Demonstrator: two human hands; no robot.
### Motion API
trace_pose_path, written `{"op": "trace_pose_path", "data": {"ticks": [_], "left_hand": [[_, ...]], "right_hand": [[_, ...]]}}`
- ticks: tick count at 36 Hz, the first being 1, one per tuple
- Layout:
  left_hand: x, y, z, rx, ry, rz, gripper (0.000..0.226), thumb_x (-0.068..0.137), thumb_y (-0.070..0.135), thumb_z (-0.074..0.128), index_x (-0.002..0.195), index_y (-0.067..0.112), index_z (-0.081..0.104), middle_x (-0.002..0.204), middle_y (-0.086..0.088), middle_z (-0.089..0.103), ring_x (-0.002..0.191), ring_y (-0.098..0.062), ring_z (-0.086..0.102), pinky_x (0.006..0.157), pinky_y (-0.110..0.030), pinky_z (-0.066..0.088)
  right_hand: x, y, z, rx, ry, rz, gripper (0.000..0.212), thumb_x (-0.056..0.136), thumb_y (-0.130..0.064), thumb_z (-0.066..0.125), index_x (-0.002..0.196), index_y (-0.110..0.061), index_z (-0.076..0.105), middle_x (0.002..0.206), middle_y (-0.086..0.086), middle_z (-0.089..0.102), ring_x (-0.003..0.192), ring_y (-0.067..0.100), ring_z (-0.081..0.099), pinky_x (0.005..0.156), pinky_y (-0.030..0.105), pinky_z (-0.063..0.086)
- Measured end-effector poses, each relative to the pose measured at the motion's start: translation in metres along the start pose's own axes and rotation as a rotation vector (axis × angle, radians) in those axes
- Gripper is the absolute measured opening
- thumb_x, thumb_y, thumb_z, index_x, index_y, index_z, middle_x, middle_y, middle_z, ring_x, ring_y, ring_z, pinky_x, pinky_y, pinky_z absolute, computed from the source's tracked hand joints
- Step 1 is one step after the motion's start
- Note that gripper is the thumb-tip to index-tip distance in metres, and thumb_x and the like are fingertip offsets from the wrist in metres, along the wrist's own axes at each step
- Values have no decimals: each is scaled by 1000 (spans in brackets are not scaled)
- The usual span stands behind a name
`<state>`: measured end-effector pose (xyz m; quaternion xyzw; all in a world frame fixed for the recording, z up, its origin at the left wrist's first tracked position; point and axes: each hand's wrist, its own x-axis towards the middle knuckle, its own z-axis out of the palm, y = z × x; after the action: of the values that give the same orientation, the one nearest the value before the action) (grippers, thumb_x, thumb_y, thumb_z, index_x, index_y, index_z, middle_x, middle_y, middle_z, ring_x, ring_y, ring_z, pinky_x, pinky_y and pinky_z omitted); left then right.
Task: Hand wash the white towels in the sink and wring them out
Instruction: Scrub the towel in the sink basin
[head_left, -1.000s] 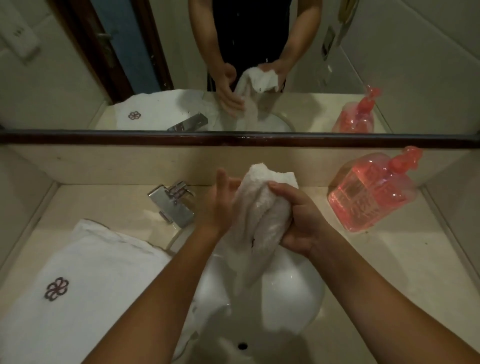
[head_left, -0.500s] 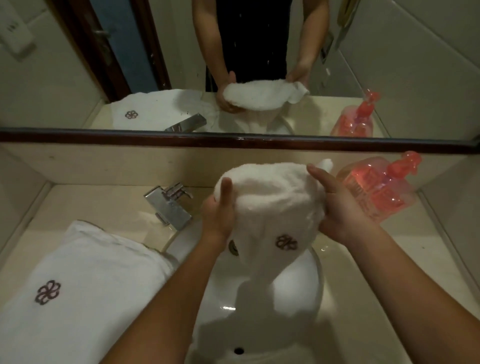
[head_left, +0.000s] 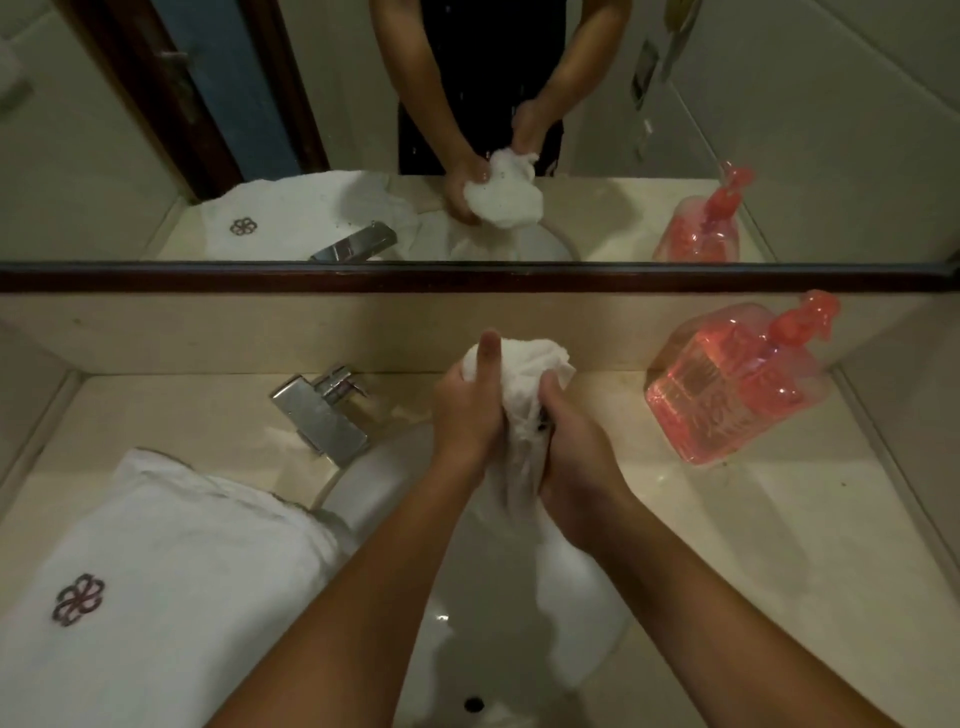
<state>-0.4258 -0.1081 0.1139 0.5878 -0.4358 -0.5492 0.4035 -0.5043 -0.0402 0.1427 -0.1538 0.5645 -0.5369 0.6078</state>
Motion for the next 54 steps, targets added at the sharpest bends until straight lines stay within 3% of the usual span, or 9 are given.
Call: {"op": "trace_pose_path", "data": {"ticks": [7,12,17,21,27,33,39,47,54], "left_hand": [[-9,2,10,37,-75,-26,57,100,70,46,93,23,77,88,2,79,85,-15,77,78,-35,62],[1,5,1,-37,-46,-61,60,100,70,44,88,20,76,81,5,79,81,-12,76,75,-28,61],[-13,5,14,38,-150,-28,68,93,77,36,96,23,77,86,4,78,81,-11,75,70,-27,58],[5,7,8,11,-48,-24,74,84,85,37,86,23,77,85,1,80,87,-18,77,86,-41,63],[-7,6,9,80,-277,-19,79,80,88,32,104,29,78,92,4,81,86,-9,78,81,-32,64],[3,17,2,27,-154,-42,77,82,84,33,90,22,79,90,-2,80,92,-20,77,92,-43,62],[5,14,-15,-104,-142,-141,122,56,108,40,109,5,77,117,-30,72,113,-49,70,99,-64,56],[-6,12,-3,38,-185,-149,77,94,81,28,102,23,78,96,-1,82,98,-21,77,99,-47,60],[-8,-3,-5,9,-40,-167,115,45,114,28,86,18,75,97,-12,81,98,-35,76,97,-55,59]], "right_hand": [[28,-22,-2,-121,116,-60,52,113,-51,40,128,-11,71,108,9,82,100,19,79,88,35,62],[13,-7,-3,-148,14,-21,46,113,-50,40,135,-21,69,122,5,79,116,19,74,105,40,57],[34,-24,-14,-101,83,-28,53,111,-55,44,117,-13,76,110,12,81,104,23,79,96,43,60],[20,-5,-12,-87,-21,24,40,114,-46,39,113,-23,72,97,-1,83,88,7,79,72,23,61],[32,-27,-19,-20,39,-7,56,112,-53,39,121,-10,74,106,11,82,100,21,80,87,34,60],[11,-13,-13,-109,-65,57,42,114,-44,40,103,-24,75,92,-3,83,94,9,77,91,29,58],[13,-47,-39,185,-28,49,63,113,-50,36,137,0,65,133,22,72,122,33,72,112,49,49],[-3,-21,-8,112,-83,157,52,113,-43,42,130,-3,70,121,21,77,114,32,75,103,41,56],[19,-31,-29,65,74,15,58,111,-54,43,119,-5,74,110,13,81,102,25,79,98,44,58]]}}
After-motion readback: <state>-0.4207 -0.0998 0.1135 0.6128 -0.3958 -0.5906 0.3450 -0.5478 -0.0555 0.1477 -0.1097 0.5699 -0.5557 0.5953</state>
